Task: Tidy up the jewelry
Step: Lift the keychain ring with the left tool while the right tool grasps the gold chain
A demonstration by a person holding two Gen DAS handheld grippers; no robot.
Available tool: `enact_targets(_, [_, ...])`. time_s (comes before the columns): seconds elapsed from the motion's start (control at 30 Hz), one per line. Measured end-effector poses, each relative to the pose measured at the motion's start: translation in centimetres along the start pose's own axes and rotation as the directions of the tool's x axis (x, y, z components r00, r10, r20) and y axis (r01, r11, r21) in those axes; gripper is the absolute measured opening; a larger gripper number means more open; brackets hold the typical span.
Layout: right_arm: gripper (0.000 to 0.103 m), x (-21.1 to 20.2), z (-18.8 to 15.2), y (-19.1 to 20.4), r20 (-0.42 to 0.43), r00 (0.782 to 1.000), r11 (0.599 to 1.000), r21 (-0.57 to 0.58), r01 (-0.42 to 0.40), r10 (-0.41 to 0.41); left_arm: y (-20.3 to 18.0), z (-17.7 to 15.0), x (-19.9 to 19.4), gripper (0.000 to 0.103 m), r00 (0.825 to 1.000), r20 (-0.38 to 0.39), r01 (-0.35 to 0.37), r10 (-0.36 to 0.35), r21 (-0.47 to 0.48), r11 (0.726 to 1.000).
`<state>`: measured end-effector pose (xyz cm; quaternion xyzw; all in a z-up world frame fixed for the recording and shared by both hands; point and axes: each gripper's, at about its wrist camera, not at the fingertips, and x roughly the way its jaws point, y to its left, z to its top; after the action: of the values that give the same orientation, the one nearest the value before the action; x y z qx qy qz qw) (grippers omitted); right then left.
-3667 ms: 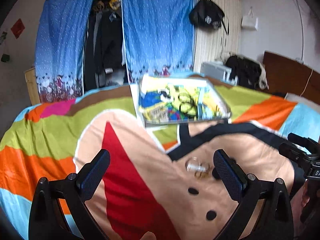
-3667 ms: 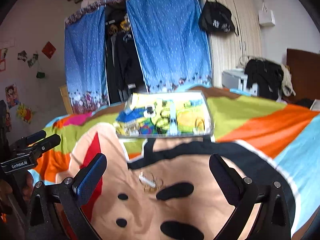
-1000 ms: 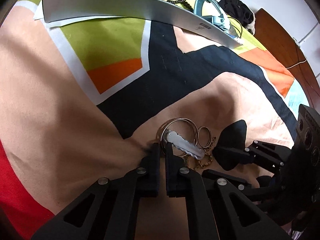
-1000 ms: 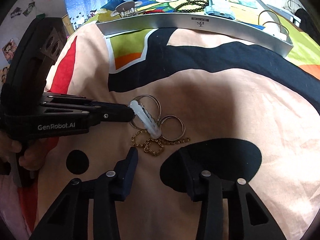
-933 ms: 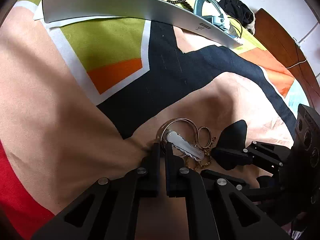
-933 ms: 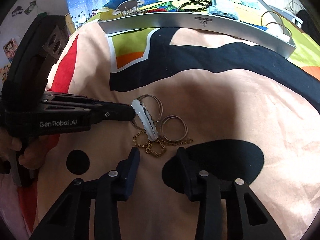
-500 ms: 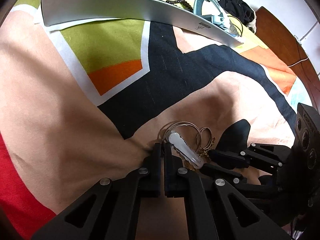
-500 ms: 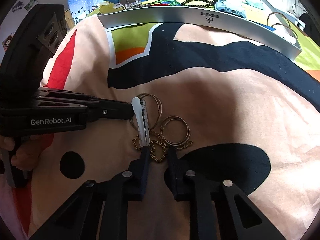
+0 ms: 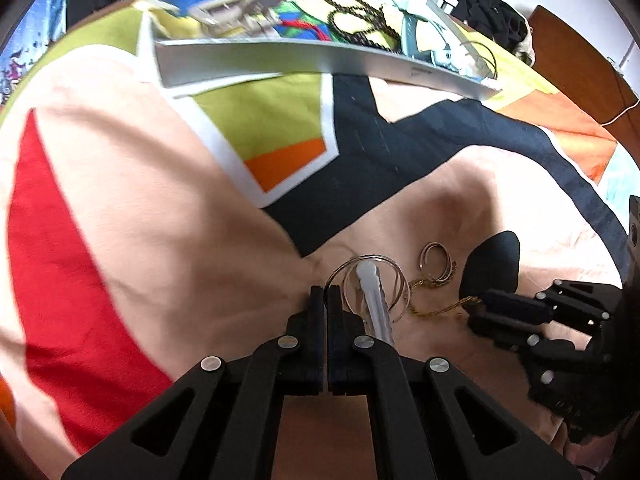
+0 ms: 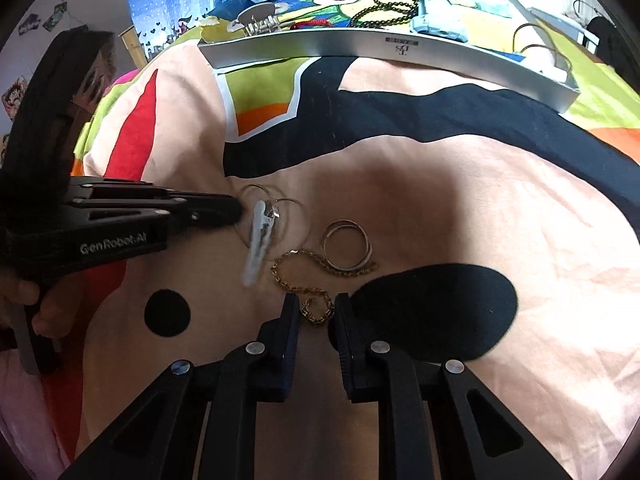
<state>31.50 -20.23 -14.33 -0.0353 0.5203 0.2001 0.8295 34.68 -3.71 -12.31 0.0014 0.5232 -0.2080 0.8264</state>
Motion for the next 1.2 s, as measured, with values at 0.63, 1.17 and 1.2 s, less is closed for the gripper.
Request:
enact_targets(0.63, [0.017,-5.6,-0.7,1.5,0.176,0.984,1.000,0.011,0.020,-0.022,0.1,-2.5,-7.8,0.000,0.989,0.134,-0.048,0.060,-0.089,0.995])
enact_targets(1.17, [0.017,-8.9,0.2,2.1,0.310,0.951,1.000,0.004,-0.025,0.023,-1.4,1.8,-10.0,0.000,0.973,0.229,-0.020,0.037,-0.077,0.997])
enact_targets(1.2, [0.017,-9.1,0.6,2.2,0.321,0.947,1.000,0.001,-0.027,0.025,-1.4,2.6,-10.2,0.000,0.971,0.237,-0.016,0.034,-0.078,0.997])
